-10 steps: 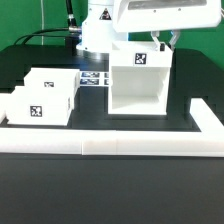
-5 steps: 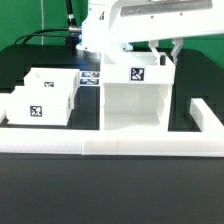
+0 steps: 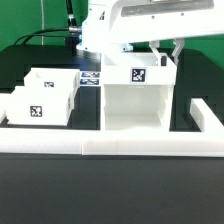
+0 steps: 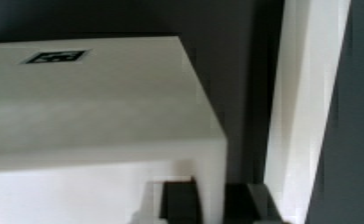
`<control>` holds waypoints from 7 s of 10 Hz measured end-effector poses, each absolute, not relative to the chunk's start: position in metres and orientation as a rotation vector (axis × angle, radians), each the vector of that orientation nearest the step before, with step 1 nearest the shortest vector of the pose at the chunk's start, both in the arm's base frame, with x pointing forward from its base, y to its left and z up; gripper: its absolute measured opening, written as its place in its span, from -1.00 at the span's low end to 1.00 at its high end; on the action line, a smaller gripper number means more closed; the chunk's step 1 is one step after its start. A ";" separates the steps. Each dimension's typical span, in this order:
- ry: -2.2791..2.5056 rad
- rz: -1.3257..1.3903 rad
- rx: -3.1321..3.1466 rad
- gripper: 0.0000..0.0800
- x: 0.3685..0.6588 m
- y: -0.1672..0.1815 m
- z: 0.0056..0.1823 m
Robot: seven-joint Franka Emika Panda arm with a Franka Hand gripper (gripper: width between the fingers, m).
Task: Assemble drawer
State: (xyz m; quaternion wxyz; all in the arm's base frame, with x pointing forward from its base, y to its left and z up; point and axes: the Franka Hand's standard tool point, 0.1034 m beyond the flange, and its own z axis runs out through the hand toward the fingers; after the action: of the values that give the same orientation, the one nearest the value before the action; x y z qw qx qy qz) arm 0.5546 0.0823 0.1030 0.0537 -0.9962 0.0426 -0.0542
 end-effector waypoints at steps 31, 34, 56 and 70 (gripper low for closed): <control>2.005 0.037 -2.102 -0.87 0.647 0.114 0.102; 1.988 0.035 -2.118 -0.01 0.646 0.115 0.102; 0.087 0.138 -2.991 0.62 0.575 0.053 0.134; -0.008 -0.006 -3.079 0.62 0.518 -0.051 0.075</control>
Offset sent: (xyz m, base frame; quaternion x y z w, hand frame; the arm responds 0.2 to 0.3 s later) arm 0.0066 0.0131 -0.0192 -0.0599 0.0065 0.3388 0.9389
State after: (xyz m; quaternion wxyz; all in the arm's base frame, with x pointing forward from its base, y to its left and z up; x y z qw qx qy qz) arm 0.5177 -0.0506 0.0748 0.0310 -0.9995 -0.0025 -0.0019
